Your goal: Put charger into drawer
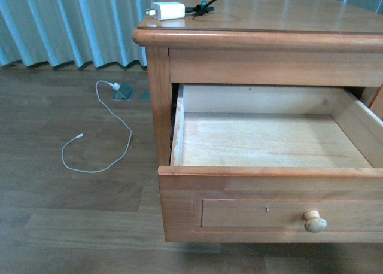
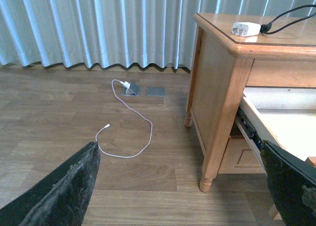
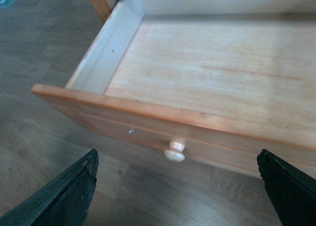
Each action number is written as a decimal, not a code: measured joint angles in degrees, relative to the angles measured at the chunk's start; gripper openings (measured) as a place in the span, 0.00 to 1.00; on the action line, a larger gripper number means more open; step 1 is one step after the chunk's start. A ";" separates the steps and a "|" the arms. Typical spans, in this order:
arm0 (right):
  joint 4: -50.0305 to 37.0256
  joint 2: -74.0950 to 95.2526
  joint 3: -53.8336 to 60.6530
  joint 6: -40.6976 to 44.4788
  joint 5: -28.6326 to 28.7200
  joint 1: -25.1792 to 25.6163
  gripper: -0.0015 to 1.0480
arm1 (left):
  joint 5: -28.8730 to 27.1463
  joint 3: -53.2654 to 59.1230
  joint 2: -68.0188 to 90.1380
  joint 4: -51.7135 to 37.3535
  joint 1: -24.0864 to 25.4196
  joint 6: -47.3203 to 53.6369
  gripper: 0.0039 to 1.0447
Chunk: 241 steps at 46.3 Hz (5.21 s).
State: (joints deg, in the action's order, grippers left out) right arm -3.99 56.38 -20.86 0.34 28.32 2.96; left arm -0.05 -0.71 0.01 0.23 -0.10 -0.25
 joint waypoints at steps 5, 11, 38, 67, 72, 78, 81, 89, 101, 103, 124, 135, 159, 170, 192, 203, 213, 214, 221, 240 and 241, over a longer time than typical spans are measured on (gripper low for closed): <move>0.39 -3.87 -1.95 -0.48 0.98 3.21 0.92 | 0.00 0.00 0.00 0.00 0.00 0.00 0.94; -0.02 -5.97 -2.78 -1.09 2.05 6.71 0.92 | -0.02 0.00 0.00 0.00 0.00 0.00 0.94; -13.77 -19.63 5.68 -1.95 -5.66 15.96 0.75 | -0.07 0.00 0.00 0.00 0.00 0.00 0.94; -14.91 -32.02 15.39 -0.39 -20.55 4.87 0.43 | -0.02 0.00 0.00 0.00 0.00 0.00 0.94; -14.91 -32.02 15.39 -0.39 -20.55 4.87 0.68 | -2.21 -0.09 0.48 0.24 -0.63 -0.42 0.94; -14.91 -32.02 15.39 -0.42 -20.55 4.85 0.94 | -41.00 -6.12 23.06 -4.24 -9.60 -13.92 0.94; -14.91 -32.02 15.41 -0.39 -20.70 4.83 0.91 | -40.11 -10.32 32.11 -8.41 -8.04 -14.99 0.94; -14.91 -32.02 15.41 -0.39 -20.70 4.83 0.92 | -28.24 -24.09 52.76 -16.98 -7.80 -10.45 0.94; -14.91 -32.02 15.41 -0.39 -20.70 4.81 0.92 | -17.49 -46.80 78.47 -24.76 -11.21 3.21 0.94; -14.91 -32.02 15.41 -0.39 -20.72 4.83 0.92 | -15.67 -49.92 81.83 -25.90 -11.85 5.20 0.94; -14.91 -32.02 15.41 -0.39 -20.70 4.83 0.92 | -3.98 -77.46 111.30 -30.99 -15.28 12.13 0.94; -14.91 -32.02 15.41 -0.39 -20.70 4.83 0.92 | 0.63 -82.09 118.03 -34.03 -15.45 11.13 0.94; -14.91 -32.02 15.41 -0.39 -20.70 4.83 0.92 | 2.89 -88.59 125.85 -34.14 -16.70 9.16 0.94; -14.91 -32.02 15.41 -0.39 -20.70 4.83 0.92 | 3.39 -92.35 128.06 -32.35 -17.11 8.55 0.94; -14.91 -32.02 15.41 -0.39 -20.70 4.83 0.92 | 2.54 -91.93 127.60 -30.21 -18.51 7.63 0.38; -14.91 -32.02 15.41 -0.39 -20.70 4.83 0.92 | 3.58 -84.11 122.84 -34.16 -18.36 6.43 0.38; -14.91 -32.02 15.41 -0.39 -20.70 4.83 0.92 | 10.29 -74.12 114.86 -35.23 -20.35 6.01 0.38; -14.91 -32.02 15.41 -0.39 -20.70 4.83 0.92 | 10.67 -73.61 114.42 -35.23 -20.59 6.01 0.38; -14.91 -32.02 15.41 -0.39 -20.70 4.83 0.92 | 14.80 -67.95 109.59 -35.32 -24.35 7.67 0.38; -14.91 -32.02 15.41 -0.39 -20.70 4.83 0.92 | 12.11 -69.44 121.92 -35.76 -32.33 10.69 0.38; -14.91 -32.02 15.41 -0.39 -20.72 4.83 0.92 | 12.00 -69.79 122.51 -35.85 -32.37 10.69 0.38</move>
State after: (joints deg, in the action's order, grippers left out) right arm -18.90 24.36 -5.45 -0.05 7.60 7.79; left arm 11.94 -70.50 122.52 -35.62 -32.47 10.44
